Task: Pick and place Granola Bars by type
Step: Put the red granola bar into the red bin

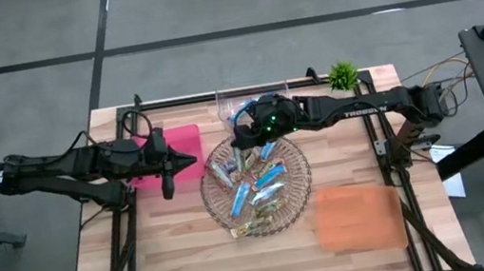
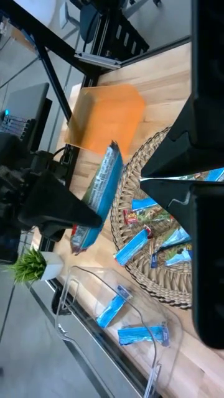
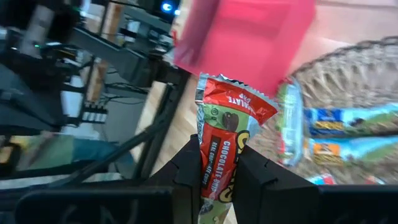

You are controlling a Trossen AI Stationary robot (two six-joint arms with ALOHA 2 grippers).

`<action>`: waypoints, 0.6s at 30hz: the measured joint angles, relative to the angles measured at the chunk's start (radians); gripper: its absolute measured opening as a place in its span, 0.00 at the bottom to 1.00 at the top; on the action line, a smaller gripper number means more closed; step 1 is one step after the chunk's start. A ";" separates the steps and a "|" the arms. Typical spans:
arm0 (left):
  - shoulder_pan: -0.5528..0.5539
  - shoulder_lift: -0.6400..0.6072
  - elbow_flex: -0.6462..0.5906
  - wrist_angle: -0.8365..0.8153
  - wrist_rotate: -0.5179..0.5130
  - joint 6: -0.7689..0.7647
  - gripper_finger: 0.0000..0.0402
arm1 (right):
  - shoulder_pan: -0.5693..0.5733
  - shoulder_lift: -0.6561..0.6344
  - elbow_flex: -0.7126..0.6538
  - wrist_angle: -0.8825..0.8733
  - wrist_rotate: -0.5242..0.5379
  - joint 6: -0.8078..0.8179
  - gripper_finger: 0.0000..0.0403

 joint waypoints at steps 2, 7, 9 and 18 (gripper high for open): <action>0.000 0.000 0.000 0.000 -0.001 -0.003 0.00 | -0.010 0.000 0.000 0.022 -0.007 0.004 0.13; 0.000 -0.001 0.000 0.000 -0.002 -0.012 0.00 | -0.047 0.000 0.016 0.044 -0.027 -0.003 0.13; 0.000 -0.003 0.000 0.000 -0.002 -0.018 0.00 | -0.059 0.012 0.044 0.051 -0.034 -0.021 0.13; 0.000 -0.016 0.000 0.001 -0.001 -0.026 0.00 | -0.113 0.101 0.188 0.049 -0.071 -0.076 0.13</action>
